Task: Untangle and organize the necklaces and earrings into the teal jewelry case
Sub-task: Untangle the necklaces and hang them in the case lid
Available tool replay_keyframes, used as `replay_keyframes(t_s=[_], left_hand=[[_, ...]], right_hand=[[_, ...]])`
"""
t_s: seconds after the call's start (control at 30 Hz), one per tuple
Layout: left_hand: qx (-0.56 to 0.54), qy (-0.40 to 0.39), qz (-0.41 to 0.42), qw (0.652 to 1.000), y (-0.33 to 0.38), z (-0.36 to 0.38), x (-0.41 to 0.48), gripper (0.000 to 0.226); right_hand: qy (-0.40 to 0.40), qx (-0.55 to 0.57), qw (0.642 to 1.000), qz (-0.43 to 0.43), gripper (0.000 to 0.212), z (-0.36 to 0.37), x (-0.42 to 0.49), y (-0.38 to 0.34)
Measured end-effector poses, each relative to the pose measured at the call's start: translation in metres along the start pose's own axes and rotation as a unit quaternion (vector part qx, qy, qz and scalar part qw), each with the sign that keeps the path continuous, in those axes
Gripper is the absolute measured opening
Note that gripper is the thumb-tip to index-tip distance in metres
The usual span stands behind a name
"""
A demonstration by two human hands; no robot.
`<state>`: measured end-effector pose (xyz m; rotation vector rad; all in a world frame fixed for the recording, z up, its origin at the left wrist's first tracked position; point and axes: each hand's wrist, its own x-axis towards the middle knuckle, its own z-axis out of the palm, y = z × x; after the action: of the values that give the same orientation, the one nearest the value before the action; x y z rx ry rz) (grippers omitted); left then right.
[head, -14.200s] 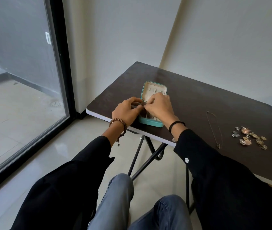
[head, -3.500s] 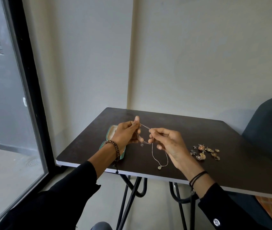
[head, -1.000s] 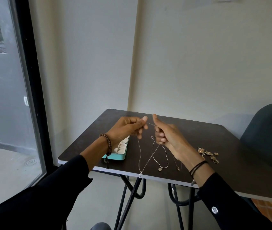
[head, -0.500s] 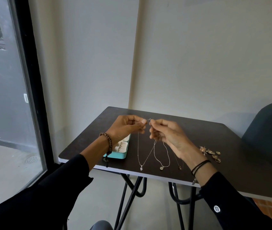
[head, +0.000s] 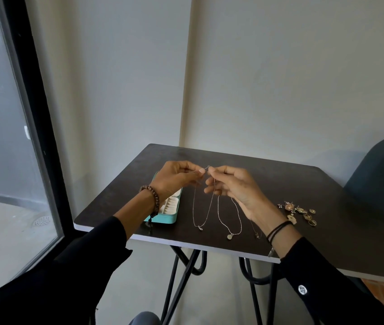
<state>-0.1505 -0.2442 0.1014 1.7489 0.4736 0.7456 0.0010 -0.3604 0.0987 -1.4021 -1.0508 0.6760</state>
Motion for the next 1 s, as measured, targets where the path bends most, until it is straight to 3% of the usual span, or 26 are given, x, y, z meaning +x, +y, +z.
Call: replay_keyframes(t_s=[0.1,0.23,0.37,0.53,0.9,1.0], left_hand=[[0.05,0.004,-0.014,0.999,-0.014,-0.001,0.02,0.017],[0.209,0.025,-0.016,0.977,-0.032,0.002,0.048,0.013],[0.353,0.034,0.009,0.935,-0.043,0.009,0.076,0.012],[0.513,0.027,0.026,0.858,-0.065,0.022,0.105,0.016],[0.641,0.02,0.061,0.765,-0.101,0.039,0.123,0.022],[0.631,0.03,0.091,0.77,-0.098,0.049,0.125,0.02]], right_hand=[[0.014,-0.03,0.999,0.012,0.022,-0.002,0.016,0.011],[0.045,-0.091,0.995,0.025,0.014,-0.006,0.043,0.032],[0.07,-0.193,0.979,0.02,0.014,-0.013,0.07,0.055],[0.06,-0.317,0.946,0.014,0.019,-0.015,0.1,0.081],[0.056,-0.44,0.896,-0.006,0.022,-0.02,0.124,0.119],[0.066,-0.458,0.886,-0.016,0.019,-0.034,0.118,0.115]])
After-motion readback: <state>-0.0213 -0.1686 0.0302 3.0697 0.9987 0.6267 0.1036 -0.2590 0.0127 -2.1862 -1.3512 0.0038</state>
